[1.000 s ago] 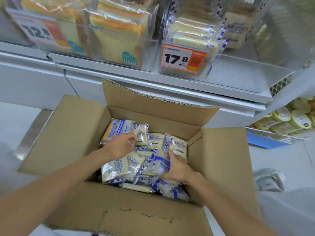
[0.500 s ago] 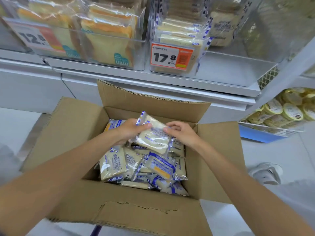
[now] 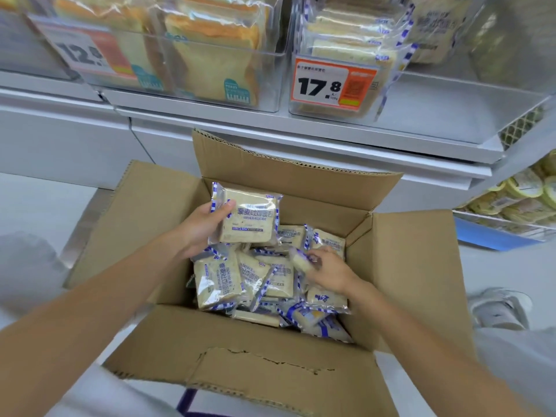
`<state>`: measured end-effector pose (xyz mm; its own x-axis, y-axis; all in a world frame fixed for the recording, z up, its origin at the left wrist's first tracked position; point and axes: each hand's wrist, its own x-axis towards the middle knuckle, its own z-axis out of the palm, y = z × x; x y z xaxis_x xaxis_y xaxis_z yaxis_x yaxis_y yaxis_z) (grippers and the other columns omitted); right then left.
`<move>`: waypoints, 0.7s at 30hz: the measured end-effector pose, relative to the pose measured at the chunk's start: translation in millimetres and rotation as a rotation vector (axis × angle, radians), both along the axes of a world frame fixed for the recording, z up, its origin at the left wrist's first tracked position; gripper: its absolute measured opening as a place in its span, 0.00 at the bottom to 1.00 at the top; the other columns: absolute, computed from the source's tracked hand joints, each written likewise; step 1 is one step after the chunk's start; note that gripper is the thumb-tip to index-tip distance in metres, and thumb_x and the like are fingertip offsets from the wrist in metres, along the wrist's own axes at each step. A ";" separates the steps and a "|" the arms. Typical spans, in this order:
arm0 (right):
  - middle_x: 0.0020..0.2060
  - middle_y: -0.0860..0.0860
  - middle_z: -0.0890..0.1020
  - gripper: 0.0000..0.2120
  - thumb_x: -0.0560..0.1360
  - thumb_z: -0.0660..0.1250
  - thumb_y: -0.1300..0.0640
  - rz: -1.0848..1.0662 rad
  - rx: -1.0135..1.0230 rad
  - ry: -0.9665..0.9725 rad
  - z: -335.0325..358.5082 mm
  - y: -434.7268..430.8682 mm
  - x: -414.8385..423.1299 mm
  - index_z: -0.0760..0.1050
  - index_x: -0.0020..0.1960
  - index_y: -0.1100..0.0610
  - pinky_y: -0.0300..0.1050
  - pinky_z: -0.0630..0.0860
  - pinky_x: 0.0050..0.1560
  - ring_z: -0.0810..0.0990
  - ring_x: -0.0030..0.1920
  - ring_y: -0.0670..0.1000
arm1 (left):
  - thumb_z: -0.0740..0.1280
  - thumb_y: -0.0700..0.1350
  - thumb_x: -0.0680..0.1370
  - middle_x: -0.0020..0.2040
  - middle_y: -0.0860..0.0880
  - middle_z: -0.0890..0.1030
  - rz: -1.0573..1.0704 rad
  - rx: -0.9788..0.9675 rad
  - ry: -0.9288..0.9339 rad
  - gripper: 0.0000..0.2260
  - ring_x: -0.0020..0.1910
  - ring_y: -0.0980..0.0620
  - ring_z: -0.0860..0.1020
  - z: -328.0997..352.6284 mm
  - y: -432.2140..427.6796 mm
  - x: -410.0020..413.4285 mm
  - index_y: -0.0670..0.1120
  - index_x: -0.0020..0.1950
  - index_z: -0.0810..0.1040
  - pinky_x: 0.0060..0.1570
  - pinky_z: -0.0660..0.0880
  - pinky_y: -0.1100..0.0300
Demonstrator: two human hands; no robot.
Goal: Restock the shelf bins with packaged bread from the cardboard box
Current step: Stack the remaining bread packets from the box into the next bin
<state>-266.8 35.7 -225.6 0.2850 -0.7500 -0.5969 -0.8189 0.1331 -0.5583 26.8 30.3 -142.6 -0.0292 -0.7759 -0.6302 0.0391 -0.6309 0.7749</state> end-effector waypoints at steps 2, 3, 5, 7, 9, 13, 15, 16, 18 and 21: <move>0.51 0.55 0.80 0.20 0.77 0.65 0.63 -0.131 -0.013 -0.152 26.6 -18.7 -5.0 0.72 0.68 0.55 0.47 0.80 0.42 0.80 0.44 0.52 | 0.63 0.55 0.80 0.56 0.45 0.84 0.046 -0.013 -0.001 0.18 0.55 0.46 0.83 2.0 -2.3 0.8 0.46 0.64 0.77 0.59 0.77 0.45; 0.50 0.56 0.82 0.21 0.77 0.63 0.67 -0.199 -0.005 -0.224 40.3 -28.3 -7.0 0.72 0.69 0.56 0.46 0.80 0.41 0.80 0.43 0.52 | 0.63 0.54 0.80 0.55 0.46 0.84 0.066 -0.022 -0.007 0.18 0.54 0.47 0.83 3.7 -3.7 -0.1 0.46 0.65 0.76 0.55 0.79 0.48; 0.54 0.55 0.81 0.20 0.78 0.61 0.67 -0.224 -0.038 -0.254 61.0 -44.3 -9.5 0.71 0.69 0.57 0.48 0.78 0.48 0.79 0.47 0.50 | 0.63 0.54 0.80 0.55 0.46 0.85 0.097 -0.042 -0.017 0.16 0.51 0.49 0.84 10.2 -4.4 -4.1 0.46 0.64 0.77 0.46 0.81 0.54; 0.63 0.54 0.77 0.21 0.78 0.64 0.61 -0.137 -0.052 -0.144 66.6 -48.7 -8.2 0.69 0.71 0.55 0.47 0.75 0.58 0.78 0.57 0.50 | 0.64 0.54 0.80 0.54 0.46 0.85 0.115 -0.050 -0.031 0.15 0.51 0.48 0.84 13.4 -3.5 -7.2 0.47 0.62 0.77 0.52 0.80 0.50; 0.68 0.54 0.72 0.29 0.76 0.70 0.52 -0.093 0.023 -0.049 58.0 -40.0 -3.1 0.65 0.74 0.55 0.48 0.71 0.66 0.73 0.65 0.53 | 0.65 0.54 0.80 0.52 0.47 0.85 0.112 -0.046 -0.055 0.14 0.52 0.47 0.83 13.0 -1.6 -8.3 0.47 0.60 0.78 0.59 0.76 0.44; 0.70 0.53 0.70 0.35 0.71 0.72 0.43 -0.058 0.041 0.035 25.7 -14.6 29.3 0.66 0.73 0.55 0.46 0.69 0.65 0.69 0.68 0.53 | 0.66 0.55 0.79 0.51 0.47 0.86 0.111 -0.061 -0.098 0.14 0.51 0.46 0.84 6.4 2.5 -2.9 0.47 0.59 0.79 0.55 0.79 0.42; 0.72 0.54 0.65 0.41 0.68 0.72 0.37 -0.043 -0.012 0.078 11.0 -5.9 57.1 0.64 0.74 0.55 0.51 0.66 0.69 0.62 0.73 0.54 | 0.66 0.55 0.79 0.51 0.48 0.86 0.116 -0.077 -0.111 0.15 0.49 0.46 0.84 3.5 3.0 3.7 0.47 0.60 0.78 0.51 0.81 0.45; 0.73 0.54 0.62 0.46 0.67 0.71 0.33 -0.038 0.004 0.101 4.3 -1.7 72.2 0.61 0.75 0.55 0.54 0.65 0.71 0.59 0.74 0.55 | 0.65 0.55 0.79 0.52 0.47 0.85 0.120 -0.080 -0.119 0.16 0.49 0.46 0.84 2.0 3.3 7.4 0.47 0.61 0.78 0.51 0.81 0.46; 0.73 0.54 0.60 0.50 0.66 0.70 0.32 -0.002 0.036 0.172 -6.7 4.1 98.8 0.55 0.77 0.56 0.57 0.65 0.70 0.57 0.75 0.57 | 0.65 0.55 0.79 0.54 0.46 0.85 0.117 -0.081 -0.144 0.16 0.48 0.48 0.84 -3.0 4.4 15.2 0.46 0.61 0.77 0.55 0.79 0.49; 0.69 0.56 0.63 0.43 0.68 0.73 0.44 -0.019 0.045 0.210 -20.1 0.1 112.7 0.56 0.74 0.57 0.56 0.69 0.66 0.62 0.70 0.58 | 0.64 0.56 0.80 0.54 0.48 0.85 0.125 -0.067 -0.159 0.16 0.51 0.48 0.84 -7.7 5.5 23.4 0.47 0.61 0.77 0.56 0.78 0.48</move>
